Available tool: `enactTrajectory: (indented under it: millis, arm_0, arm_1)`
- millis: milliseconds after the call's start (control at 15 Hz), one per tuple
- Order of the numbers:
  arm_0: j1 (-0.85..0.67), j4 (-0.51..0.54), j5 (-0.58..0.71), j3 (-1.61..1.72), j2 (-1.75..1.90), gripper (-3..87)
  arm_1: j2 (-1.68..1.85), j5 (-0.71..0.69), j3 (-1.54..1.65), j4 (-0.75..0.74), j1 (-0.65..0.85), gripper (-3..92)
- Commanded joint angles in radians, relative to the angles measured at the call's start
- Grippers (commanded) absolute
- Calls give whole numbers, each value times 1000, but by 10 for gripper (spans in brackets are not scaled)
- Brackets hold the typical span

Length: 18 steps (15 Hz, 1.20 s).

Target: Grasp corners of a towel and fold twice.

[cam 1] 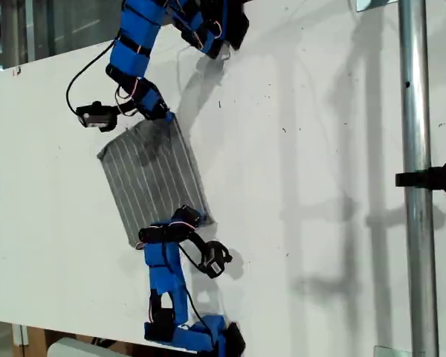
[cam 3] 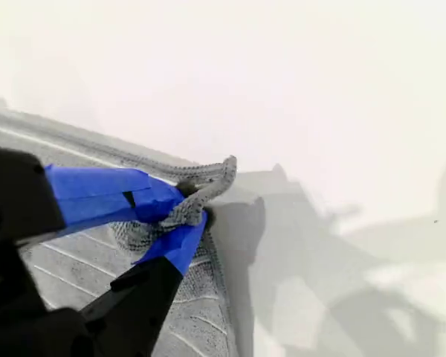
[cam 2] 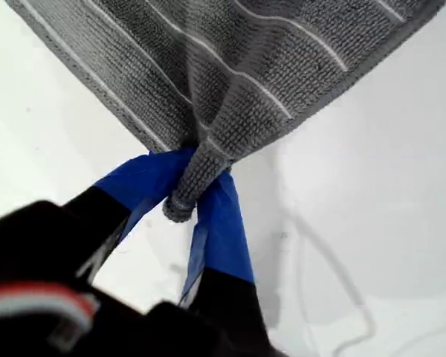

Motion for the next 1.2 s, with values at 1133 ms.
enactTrajectory:
  millis: [1133]
  arm_0:
    - [-287, 67, 91, 247, 508, -29]
  arm_1:
    - [-515, -144, -719, -178, 149, -3]
